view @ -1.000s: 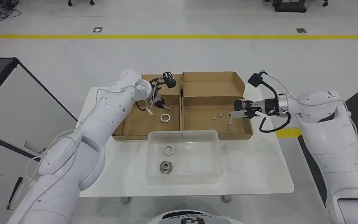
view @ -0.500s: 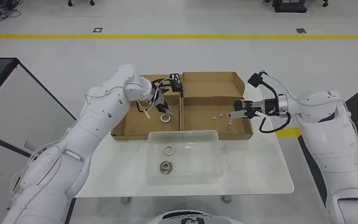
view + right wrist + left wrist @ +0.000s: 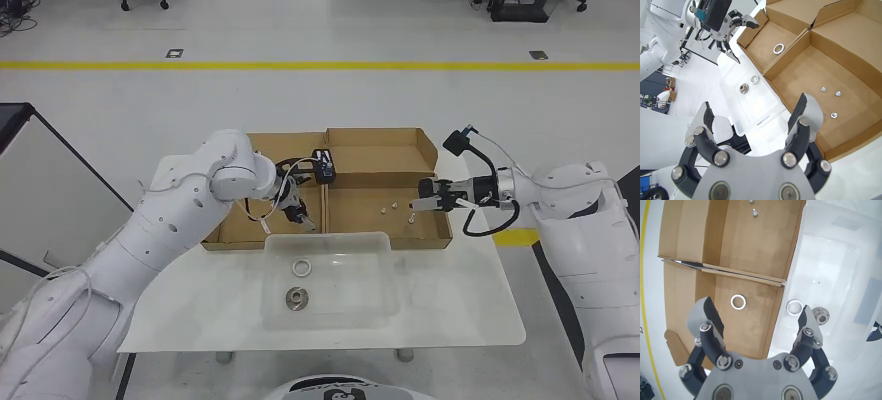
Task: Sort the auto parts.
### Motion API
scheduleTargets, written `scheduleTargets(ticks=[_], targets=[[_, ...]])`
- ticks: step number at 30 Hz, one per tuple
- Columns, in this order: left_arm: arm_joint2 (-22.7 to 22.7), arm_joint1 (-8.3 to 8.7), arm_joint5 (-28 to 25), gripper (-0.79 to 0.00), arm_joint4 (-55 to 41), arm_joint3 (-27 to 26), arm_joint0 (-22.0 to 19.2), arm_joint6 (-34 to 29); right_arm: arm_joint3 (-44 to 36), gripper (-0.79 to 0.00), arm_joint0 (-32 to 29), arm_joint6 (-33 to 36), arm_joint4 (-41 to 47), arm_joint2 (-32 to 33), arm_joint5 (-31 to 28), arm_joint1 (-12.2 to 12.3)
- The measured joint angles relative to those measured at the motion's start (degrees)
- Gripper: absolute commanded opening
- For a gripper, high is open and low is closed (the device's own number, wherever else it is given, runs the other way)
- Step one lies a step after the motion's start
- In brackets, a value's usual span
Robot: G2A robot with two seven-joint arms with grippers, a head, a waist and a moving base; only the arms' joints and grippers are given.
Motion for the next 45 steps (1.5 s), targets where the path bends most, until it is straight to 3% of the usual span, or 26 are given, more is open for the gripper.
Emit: scheduleTargets(ticks=[9,13,23,26,31,33,35,36,39,45], targets=[[0.14,0.18,-1.89,0.0,-0.48,-1.5,0.54,1.81,0.0,0.0,0.0,0.0,0.0,0.0,0.0,0.0],[6.53,1.23,-0.21,0.0,1.37,-5.3,-2.15,0.17,0.0,0.0,0.0,0.0,0.0,0.0,0.0,0.0],[24.01,4.43,7.08,0.0,-12.88,-12.64,-15.76,-7.1,0.0,0.0,0.0,0.0,0.0,0.0,0.0,0.0],[26.23,5.06,8.64,0.0,-15.76,-14.48,-18.14,-8.68,0.0,0.0,0.0,0.0,0.0,0.0,0.0,0.0],[26.05,5.63,10.63,0.0,-15.73,-18.14,-17.48,-10.64,0.0,0.0,0.0,0.0,0.0,0.0,0.0,0.0],[26.05,5.78,10.75,-0.058,-15.06,-19.37,-17.13,-10.76,0.0,0.0,0.0,0.0,0.0,0.0,0.0,0.0],[26.06,5.94,10.65,-0.169,-14.37,-20.63,-16.68,-10.66,0.0,0.0,0.0,0.0,0.0,0.0,0.0,0.0],[26.06,6.02,10.63,-0.265,-14.12,-21.05,-16.48,-10.63,0.0,0.0,0.0,0.0,0.0,0.0,0.0,0.0],[26.06,6.35,10.51,-0.366,-13.55,-22.08,-15.67,-10.51,0.0,0.0,0.0,0.0,0.0,0.0,0.0,0.0],[26.06,6.8,11.25,-0.416,-12.37,-22.75,-12.96,-11.26,0.0,0.0,0.0,0.0,0.0,0.0,0.0,0.0]])
